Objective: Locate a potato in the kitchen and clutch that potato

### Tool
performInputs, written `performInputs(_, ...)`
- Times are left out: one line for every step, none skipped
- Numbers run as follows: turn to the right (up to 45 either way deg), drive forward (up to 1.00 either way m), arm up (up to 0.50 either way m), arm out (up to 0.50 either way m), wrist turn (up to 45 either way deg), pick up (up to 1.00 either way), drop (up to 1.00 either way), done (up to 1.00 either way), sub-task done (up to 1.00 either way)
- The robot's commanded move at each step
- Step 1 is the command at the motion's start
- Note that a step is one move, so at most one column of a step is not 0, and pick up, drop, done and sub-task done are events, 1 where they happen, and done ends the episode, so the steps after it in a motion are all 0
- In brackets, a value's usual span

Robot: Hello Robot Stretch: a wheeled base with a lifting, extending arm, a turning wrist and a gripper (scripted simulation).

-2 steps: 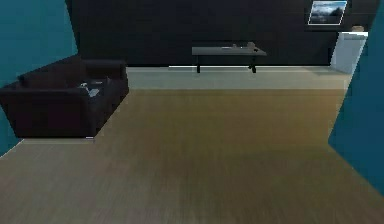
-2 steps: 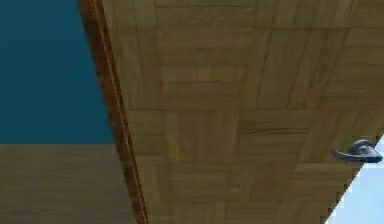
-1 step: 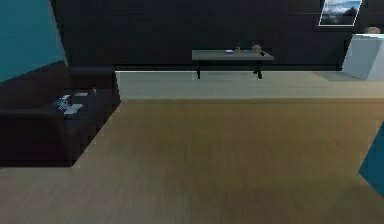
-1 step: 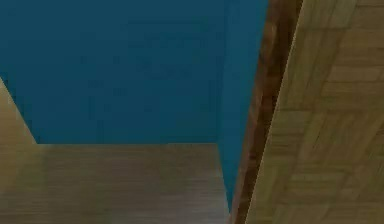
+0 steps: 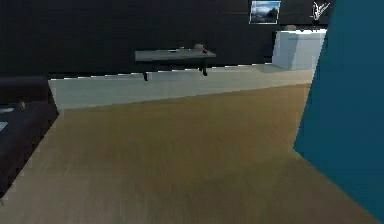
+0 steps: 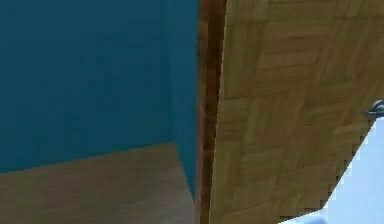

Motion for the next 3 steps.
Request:
performInputs(0.0, 1.00, 0.00, 0.00, 0.0, 0.00, 0.00, 0.00, 0.00)
performInputs(0.0, 1.00, 0.00, 0.00, 0.0, 0.00, 0.00, 0.00, 0.00)
performInputs(3.0, 0.00, 0.00, 0.00, 0.0, 0.00, 0.00, 0.00, 0.00)
